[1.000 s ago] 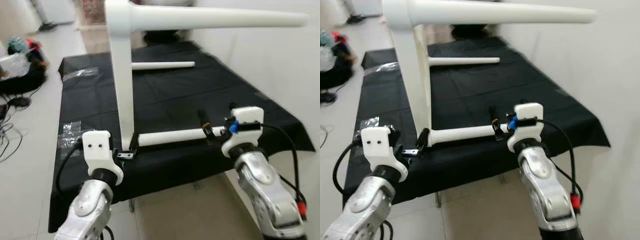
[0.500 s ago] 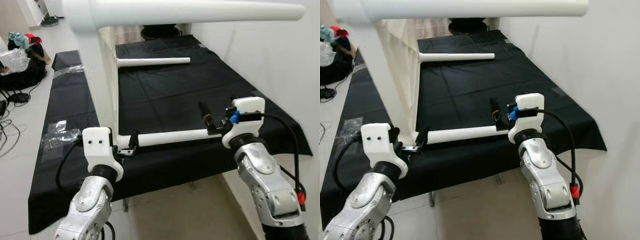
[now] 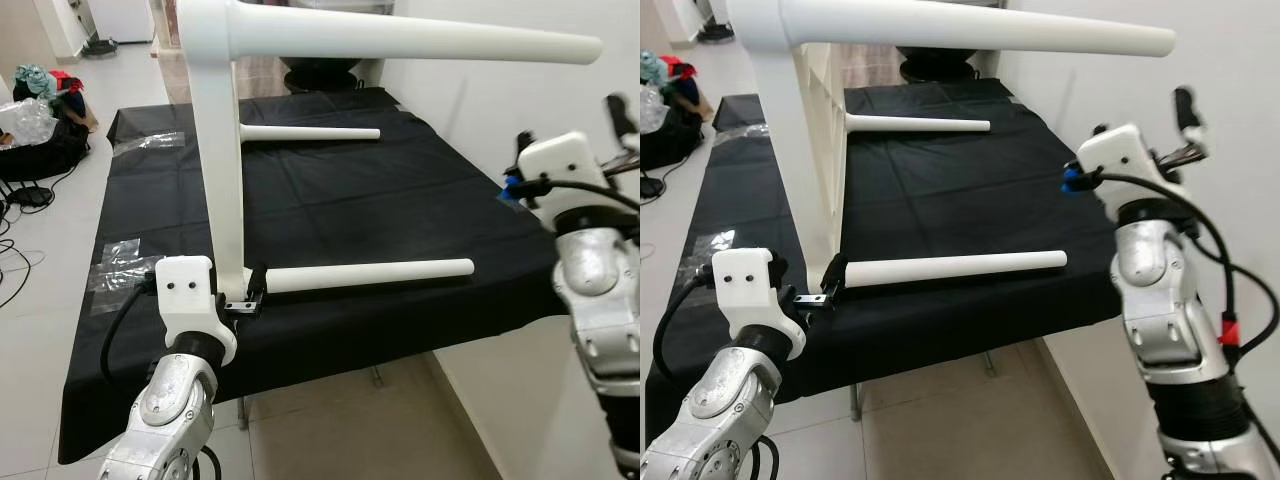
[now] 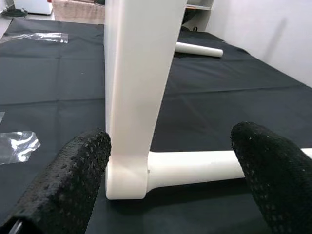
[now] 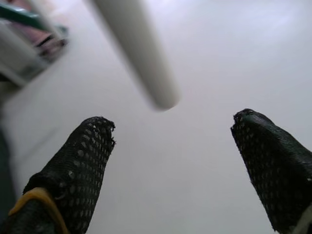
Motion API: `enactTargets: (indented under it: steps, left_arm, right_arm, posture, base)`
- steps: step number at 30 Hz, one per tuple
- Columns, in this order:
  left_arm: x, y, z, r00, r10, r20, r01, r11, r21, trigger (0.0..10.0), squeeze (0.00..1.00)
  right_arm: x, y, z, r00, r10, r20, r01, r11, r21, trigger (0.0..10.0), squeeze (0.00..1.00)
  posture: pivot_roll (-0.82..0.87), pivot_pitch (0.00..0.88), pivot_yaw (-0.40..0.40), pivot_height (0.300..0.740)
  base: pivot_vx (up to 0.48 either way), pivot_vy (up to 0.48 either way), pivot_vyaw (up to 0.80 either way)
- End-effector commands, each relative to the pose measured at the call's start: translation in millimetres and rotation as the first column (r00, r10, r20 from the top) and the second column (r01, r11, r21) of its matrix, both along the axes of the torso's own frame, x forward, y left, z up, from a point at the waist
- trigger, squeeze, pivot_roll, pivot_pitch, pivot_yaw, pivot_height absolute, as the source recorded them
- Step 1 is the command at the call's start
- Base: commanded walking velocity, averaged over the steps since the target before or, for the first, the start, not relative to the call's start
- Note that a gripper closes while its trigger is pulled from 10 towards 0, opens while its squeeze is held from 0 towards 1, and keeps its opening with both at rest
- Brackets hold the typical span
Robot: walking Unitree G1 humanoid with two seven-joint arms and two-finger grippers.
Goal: Building children table
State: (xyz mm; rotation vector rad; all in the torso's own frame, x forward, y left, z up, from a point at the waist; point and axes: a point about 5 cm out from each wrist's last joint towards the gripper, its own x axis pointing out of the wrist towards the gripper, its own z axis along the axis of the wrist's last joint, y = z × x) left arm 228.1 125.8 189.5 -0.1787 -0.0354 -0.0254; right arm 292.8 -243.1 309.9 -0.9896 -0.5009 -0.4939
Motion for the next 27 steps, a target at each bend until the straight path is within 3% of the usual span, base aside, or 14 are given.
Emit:
enactTargets:
  steps: [1,2,3,5,6,9,11,12,16,23,25,27]
  left_arm:
    - [1.1,0.4,-1.6,1.000,0.006,-0.006,-0.006,1.000,0.006,10.0,0.00]
    - [1.6,1.1,-2.1,1.000,0.010,-0.009,-0.010,1.000,0.009,10.0,0.00]
    - [1.9,1.6,-2.1,1.000,0.010,-0.009,-0.009,1.000,0.012,10.0,0.00]
    - [1.9,1.6,-2.1,1.000,0.010,-0.009,-0.009,1.000,0.012,10.0,0.00]
    - [2.6,2.5,-2.0,1.000,0.009,-0.008,-0.009,1.000,0.017,10.0,0.00]
    - [2.8,2.9,-1.9,1.000,0.009,-0.009,-0.009,1.000,0.021,10.0,0.00]
    - [3.5,2.9,-1.7,1.000,0.010,-0.009,-0.010,1.000,0.017,10.0,0.00]
    - [4.1,2.6,-1.1,1.000,0.009,-0.004,-0.008,1.000,0.017,10.0,0.00]
    - [3.2,-3.3,1.8,1.000,-0.026,0.008,0.026,1.000,0.006,10.0,0.00]
    - [0.3,-12.7,3.1,0.995,-0.093,0.018,0.093,0.995,-0.022,10.0,0.00]
    - [-1.0,-18.6,1.0,0.992,-0.125,0.013,0.125,0.992,-0.025,10.0,0.00]
    - [-1.0,-20.3,0.4,0.991,-0.131,0.012,0.132,0.991,-0.026,10.0,0.00]
  right_arm:
    - [-4.9,1.4,10.7,0.997,-0.009,0.072,0.011,0.999,-0.035,10.0,0.00]
    - [-8.7,3.4,16.3,0.994,-0.001,0.113,0.009,0.997,-0.071,10.0,0.00]
    - [-11.5,7.2,21.9,0.989,0.029,0.144,-0.015,0.995,-0.099,10.0,0.93]
    - [-11.5,7.2,21.9,0.989,0.029,0.144,-0.015,0.995,-0.099,10.0,0.93]
    - [-10.1,22.4,28.3,0.980,0.130,0.147,-0.105,0.980,-0.170,10.0,1.00]
    - [-7.2,36.0,29.7,0.969,0.216,0.116,-0.187,0.957,-0.220,10.0,1.00]
    - [-0.4,49.5,25.4,0.961,0.275,0.038,-0.258,0.933,-0.250,10.0,1.00]
    - [3.0,54.1,23.5,0.957,0.289,0.003,-0.278,0.925,-0.261,10.0,0.00]
    - [7.6,66.2,33.5,0.939,0.344,-0.010,-0.329,0.889,-0.319,10.0,0.00]
    - [7.8,72.7,50.1,0.929,0.369,0.029,-0.333,0.866,-0.372,10.0,0.00]
    - [3.9,90.9,74.5,0.895,0.438,0.082,-0.363,0.824,-0.436,10.0,0.00]
    - [2.3,99.4,83.2,0.879,0.469,0.093,-0.381,0.804,-0.456,10.0,0.00]
  posture:
    - [0.02,0.122,-0.047,0.740]
    - [0.01,0.124,-0.043,0.740]
    - [0.02,0.125,-0.043,0.740]
    - [0.02,0.125,-0.043,0.740]
    - [0.01,0.127,-0.036,0.740]
    - [0.01,0.127,-0.036,0.740]
    - [0.01,0.127,-0.037,0.740]
    - [0.01,0.127,-0.040,0.740]
    - [0.01,0.126,-0.044,0.740]
    - [0.01,0.126,-0.044,0.740]
    - [0.00,0.123,-0.041,0.740]
    - [-0.01,0.121,-0.041,0.740]
  base:
    - [0.000,0.000,0.00]
    - [0.000,0.000,0.00]
    - [0.000,0.000,0.00]
    - [0.000,0.000,0.00]
    - [0.000,0.000,0.00]
    - [0.000,0.000,0.00]
    - [0.000,0.000,0.00]
    - [0.000,0.000,0.00]
    - [0.000,0.000,0.00]
    - [0.000,0.000,0.00]
    - [0.000,0.000,0.00]
    - [0.000,0.000,0.00]
